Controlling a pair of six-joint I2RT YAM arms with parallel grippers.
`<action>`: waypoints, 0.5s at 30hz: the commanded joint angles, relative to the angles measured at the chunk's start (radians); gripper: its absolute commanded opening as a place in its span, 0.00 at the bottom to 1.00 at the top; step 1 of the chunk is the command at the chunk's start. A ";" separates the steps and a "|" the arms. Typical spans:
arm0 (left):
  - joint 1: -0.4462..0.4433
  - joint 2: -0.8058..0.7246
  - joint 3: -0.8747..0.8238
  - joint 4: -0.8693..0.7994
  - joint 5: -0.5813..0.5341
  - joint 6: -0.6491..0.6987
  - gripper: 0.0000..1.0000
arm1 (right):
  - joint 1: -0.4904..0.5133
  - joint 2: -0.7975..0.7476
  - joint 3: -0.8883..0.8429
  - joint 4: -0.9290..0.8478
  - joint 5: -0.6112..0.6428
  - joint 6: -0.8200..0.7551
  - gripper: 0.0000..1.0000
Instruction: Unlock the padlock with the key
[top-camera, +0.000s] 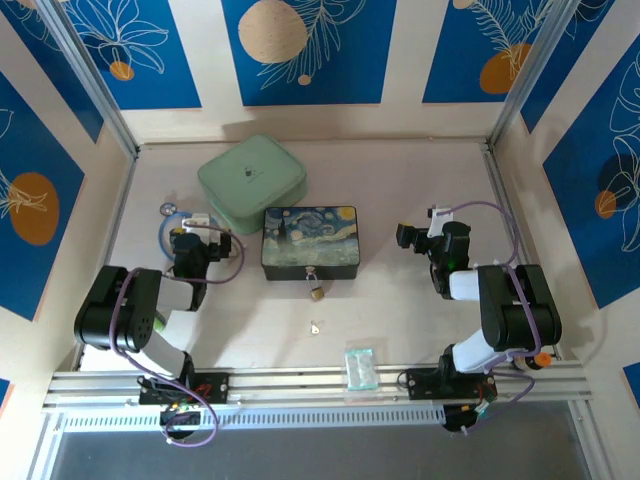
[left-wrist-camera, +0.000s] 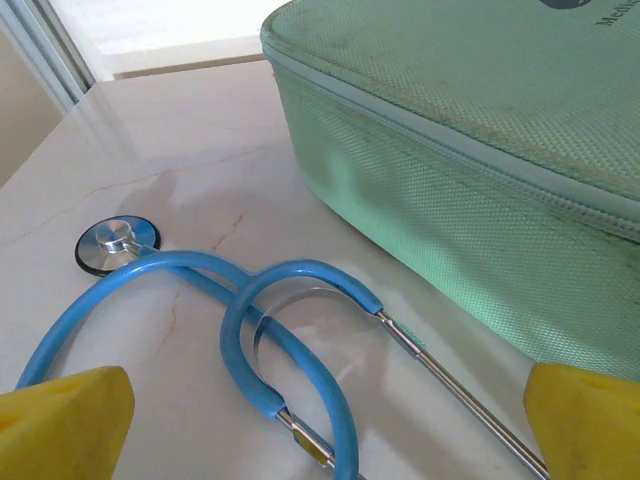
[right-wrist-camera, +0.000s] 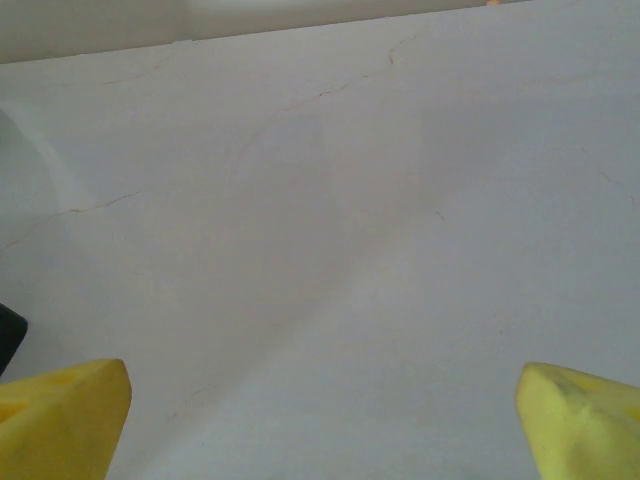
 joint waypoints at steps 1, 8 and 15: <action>0.012 -0.005 0.024 -0.011 0.109 0.020 0.99 | -0.004 -0.004 0.024 0.007 -0.019 -0.019 0.99; 0.013 -0.004 0.023 -0.007 0.109 0.022 0.99 | -0.004 -0.004 0.024 0.007 -0.019 -0.019 0.99; 0.012 -0.003 0.024 -0.007 0.110 0.023 0.99 | -0.004 -0.004 0.024 0.008 -0.019 -0.019 0.99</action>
